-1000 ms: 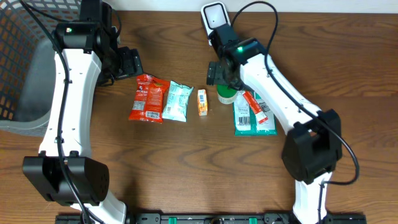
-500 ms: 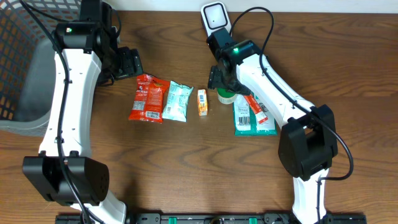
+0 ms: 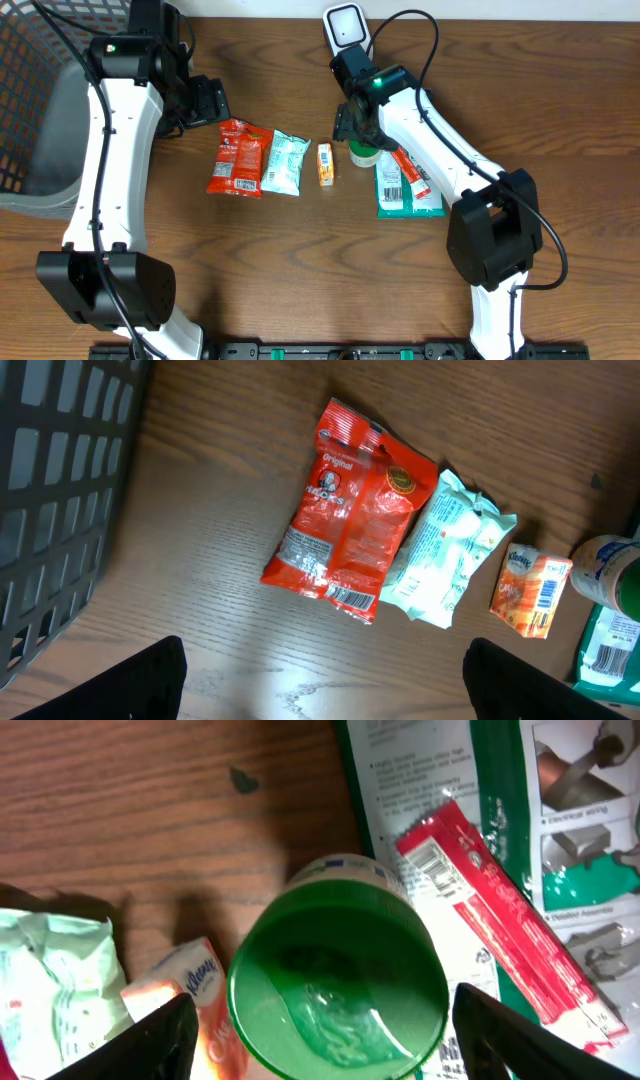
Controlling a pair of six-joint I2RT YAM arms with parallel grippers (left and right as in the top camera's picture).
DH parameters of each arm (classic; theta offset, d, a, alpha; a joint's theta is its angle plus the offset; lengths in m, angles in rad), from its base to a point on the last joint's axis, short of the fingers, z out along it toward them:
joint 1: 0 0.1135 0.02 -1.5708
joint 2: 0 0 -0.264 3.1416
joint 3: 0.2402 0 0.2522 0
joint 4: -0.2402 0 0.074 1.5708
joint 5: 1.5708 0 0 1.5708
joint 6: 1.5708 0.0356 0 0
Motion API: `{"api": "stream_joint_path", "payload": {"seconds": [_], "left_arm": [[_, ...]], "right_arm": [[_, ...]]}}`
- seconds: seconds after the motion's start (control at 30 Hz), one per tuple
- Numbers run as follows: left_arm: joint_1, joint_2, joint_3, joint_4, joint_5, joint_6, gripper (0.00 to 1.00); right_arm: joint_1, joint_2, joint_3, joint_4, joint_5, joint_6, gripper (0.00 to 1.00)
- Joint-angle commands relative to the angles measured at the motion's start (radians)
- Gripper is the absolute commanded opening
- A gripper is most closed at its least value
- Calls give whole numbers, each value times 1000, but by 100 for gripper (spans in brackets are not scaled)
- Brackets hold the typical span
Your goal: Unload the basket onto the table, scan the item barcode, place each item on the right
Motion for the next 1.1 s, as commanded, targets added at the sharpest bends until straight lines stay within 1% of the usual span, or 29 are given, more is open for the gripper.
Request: {"api": "stream_joint_path", "payload": {"seconds": [0.0, 0.1, 0.13, 0.17, 0.2, 0.23, 0.37, 0.5, 0.63, 0.73, 0.77, 1.0, 1.07], "left_arm": [[2, 2, -1, -2, -19, 2, 89], [2, 2, -1, -2, -20, 2, 89], [2, 2, -1, -2, -19, 2, 89], [2, 2, -1, -2, -20, 2, 89], [2, 2, -1, -2, -20, 2, 89], [2, 2, -1, -2, -20, 2, 89], [2, 2, -1, -2, -19, 2, 89], [2, 2, -1, -2, -20, 2, 89], [2, 2, -1, -2, -20, 2, 89], [2, 2, -1, -2, -20, 2, 89], [2, 2, -1, -2, -20, 2, 89], [2, 2, -1, -2, -20, 2, 89], [2, 2, -1, -2, -20, 2, 89]], "right_arm": [[11, 6, -24, 11, 17, 4, 77], [11, 6, -24, 11, 17, 4, 73], [11, 6, -24, 11, 17, 4, 71], [11, 6, -24, 11, 17, 3, 66], [11, 6, -26, 11, 17, -5, 63], [11, 6, -30, 11, 18, -8, 63], [11, 6, -55, 16, 21, -11, 69], [12, 6, -60, 14, 21, -40, 68], [12, 6, -59, 14, 15, -137, 67], [12, 5, -58, 13, -23, -229, 60], [12, 5, -56, 13, -39, -253, 59], [12, 5, -54, -10, -142, -538, 61], [11, 3, -53, -31, -141, -635, 64]]}}
